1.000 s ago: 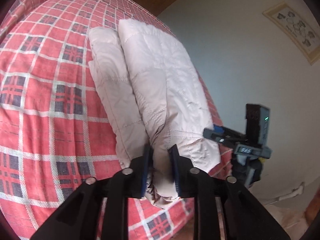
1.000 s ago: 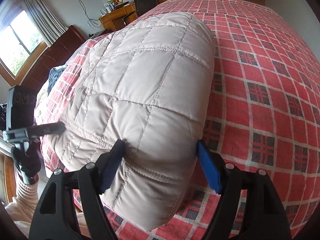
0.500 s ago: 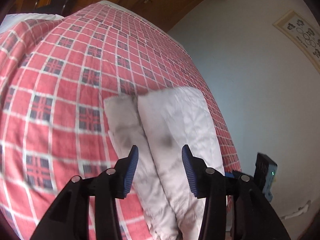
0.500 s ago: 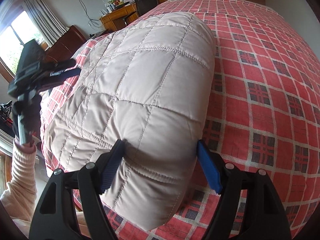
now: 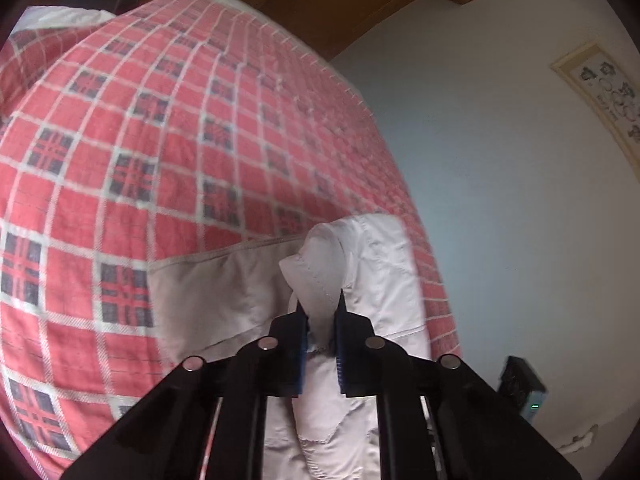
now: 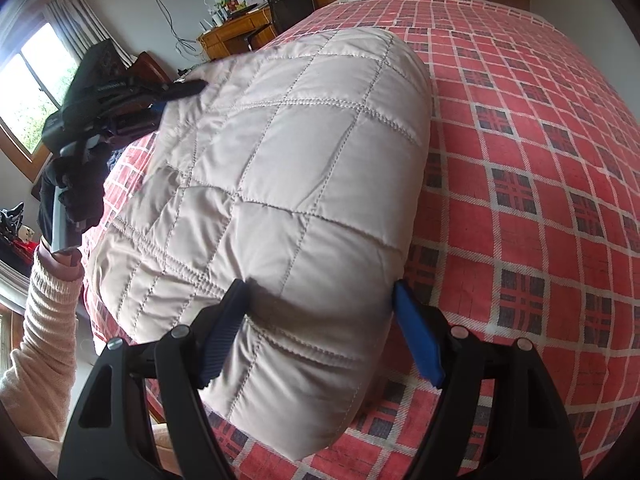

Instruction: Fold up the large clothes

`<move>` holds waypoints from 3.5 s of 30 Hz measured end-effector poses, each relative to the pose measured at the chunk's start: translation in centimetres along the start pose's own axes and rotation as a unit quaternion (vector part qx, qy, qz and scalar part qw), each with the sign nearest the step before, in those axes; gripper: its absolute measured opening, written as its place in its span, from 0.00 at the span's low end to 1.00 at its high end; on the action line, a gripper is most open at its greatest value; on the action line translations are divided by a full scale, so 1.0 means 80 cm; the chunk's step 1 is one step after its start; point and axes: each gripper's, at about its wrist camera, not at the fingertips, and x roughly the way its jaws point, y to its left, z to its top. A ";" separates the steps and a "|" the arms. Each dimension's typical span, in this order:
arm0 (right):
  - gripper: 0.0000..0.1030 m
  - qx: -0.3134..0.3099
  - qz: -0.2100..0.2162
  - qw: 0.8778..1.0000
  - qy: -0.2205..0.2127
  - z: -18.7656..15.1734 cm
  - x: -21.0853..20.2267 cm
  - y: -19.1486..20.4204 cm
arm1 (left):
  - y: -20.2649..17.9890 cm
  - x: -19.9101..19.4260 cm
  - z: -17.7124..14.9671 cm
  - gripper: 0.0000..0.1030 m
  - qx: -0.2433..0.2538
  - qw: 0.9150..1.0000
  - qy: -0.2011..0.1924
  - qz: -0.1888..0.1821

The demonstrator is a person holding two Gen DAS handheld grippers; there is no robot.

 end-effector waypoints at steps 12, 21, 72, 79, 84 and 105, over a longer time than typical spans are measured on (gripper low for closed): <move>0.73 -0.011 0.002 1.000 -0.001 0.007 0.009 0.006 | 0.061 0.030 -0.019 0.11 -0.019 0.998 0.041 0.031; 0.74 -0.011 -0.001 1.000 0.006 0.007 0.011 0.006 | 0.050 -0.010 -0.038 0.36 -0.026 0.999 0.019 0.043; 0.75 0.013 0.013 1.000 0.009 0.011 0.009 -0.017 | 0.071 0.014 -0.083 0.75 -0.040 0.998 0.056 -0.005; 0.76 0.032 0.045 0.998 0.014 0.014 0.008 -0.030 | 0.080 0.015 -0.086 0.81 -0.040 0.997 0.062 -0.024; 0.76 0.056 0.067 0.996 0.004 0.019 -0.003 -0.049 | 0.078 -0.006 -0.096 0.81 -0.035 0.997 0.056 -0.048; 0.79 0.126 0.199 0.971 0.030 0.030 0.030 -0.100 | 0.094 -0.036 -0.144 0.87 0.017 0.998 0.036 -0.053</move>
